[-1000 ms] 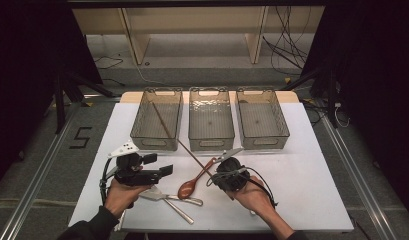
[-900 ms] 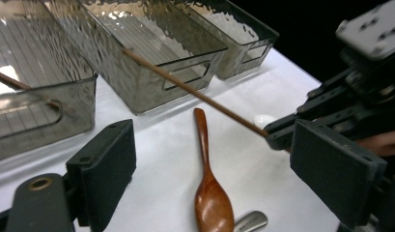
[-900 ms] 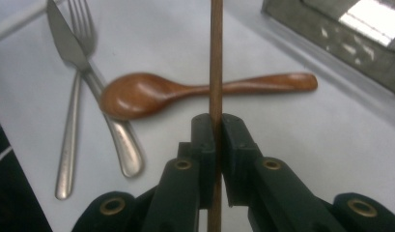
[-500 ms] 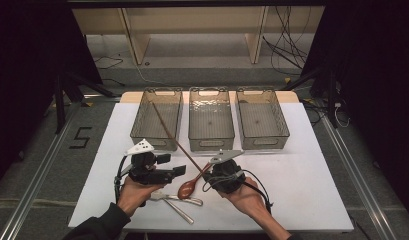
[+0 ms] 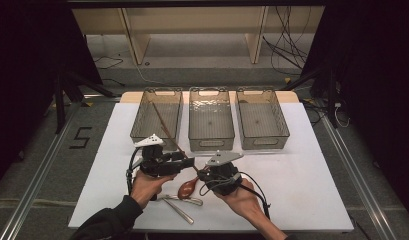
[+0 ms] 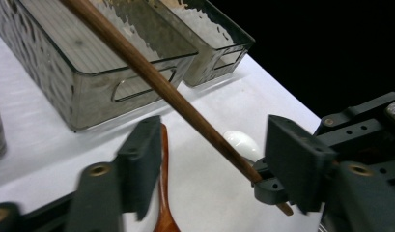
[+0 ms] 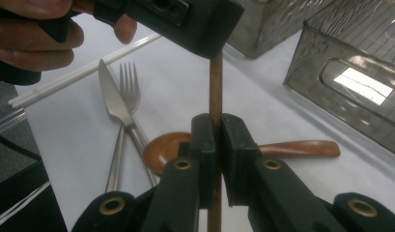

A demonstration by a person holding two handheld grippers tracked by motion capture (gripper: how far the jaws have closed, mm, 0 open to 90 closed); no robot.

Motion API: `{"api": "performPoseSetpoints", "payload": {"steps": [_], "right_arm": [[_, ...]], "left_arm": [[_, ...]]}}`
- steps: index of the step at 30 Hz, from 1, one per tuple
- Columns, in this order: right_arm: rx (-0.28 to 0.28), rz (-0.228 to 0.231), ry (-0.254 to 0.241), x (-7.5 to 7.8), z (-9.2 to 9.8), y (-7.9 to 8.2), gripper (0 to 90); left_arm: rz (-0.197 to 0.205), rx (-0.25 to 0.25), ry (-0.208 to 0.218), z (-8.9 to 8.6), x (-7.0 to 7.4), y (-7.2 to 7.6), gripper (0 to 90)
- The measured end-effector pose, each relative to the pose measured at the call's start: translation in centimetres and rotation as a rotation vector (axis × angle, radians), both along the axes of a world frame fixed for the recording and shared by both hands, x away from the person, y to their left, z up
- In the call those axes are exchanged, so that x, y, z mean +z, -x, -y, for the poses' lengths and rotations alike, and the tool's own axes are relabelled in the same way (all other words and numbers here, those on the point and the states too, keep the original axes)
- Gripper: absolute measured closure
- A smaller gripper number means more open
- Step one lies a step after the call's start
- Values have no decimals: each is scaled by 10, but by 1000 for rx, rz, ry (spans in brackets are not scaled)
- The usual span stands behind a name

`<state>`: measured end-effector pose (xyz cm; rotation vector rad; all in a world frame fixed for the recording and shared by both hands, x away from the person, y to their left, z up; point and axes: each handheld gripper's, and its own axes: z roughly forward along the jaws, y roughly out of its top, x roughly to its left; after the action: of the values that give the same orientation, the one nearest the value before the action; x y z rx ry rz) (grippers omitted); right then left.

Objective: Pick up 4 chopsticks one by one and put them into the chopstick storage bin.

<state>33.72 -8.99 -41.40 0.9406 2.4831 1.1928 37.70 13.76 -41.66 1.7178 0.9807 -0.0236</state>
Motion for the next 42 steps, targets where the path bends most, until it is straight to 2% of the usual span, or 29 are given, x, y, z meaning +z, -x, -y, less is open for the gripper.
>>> {"api": "performPoseSetpoints", "payload": {"steps": [5, 12, 16, 18, 20, 25, 31, 33, 37, 42], "right_arm": [[-2, 6, -11, 2, -1, 1, 853], [2, 19, -19, 2, -2, 2, 852], [0, 25, -25, 2, -2, 2, 852], [1, 28, -29, 2, -1, 2, 852], [0, 34, -34, 2, -1, 3, 852], [0, 38, -46, 3, -1, 3, 849], [-1, 31, -61, 4, 2, 3, 824], [1, 23, -60, 4, 3, 2, 788], [-2, -3, -55, 4, 12, 1, 702], [-14, -22, -45, 7, 22, -1, 548]], "left_arm": [[-9, -27, 19, 1, -2, 0, 559], [-21, -51, 40, 2, -3, 0, 682], [-50, -47, 84, 1, -3, -2, 725], [-59, -57, 98, 0, -3, -2, 743], [-87, -57, 135, -1, -3, -3, 765], [-121, -77, 182, -2, -1, -3, 822], [-106, -93, 164, -1, 6, -3, 839], [-90, -80, 150, -4, 10, -5, 840], [-82, -34, 158, -19, 19, -12, 840], [-35, 16, 100, -37, 30, -22, 839]]}}
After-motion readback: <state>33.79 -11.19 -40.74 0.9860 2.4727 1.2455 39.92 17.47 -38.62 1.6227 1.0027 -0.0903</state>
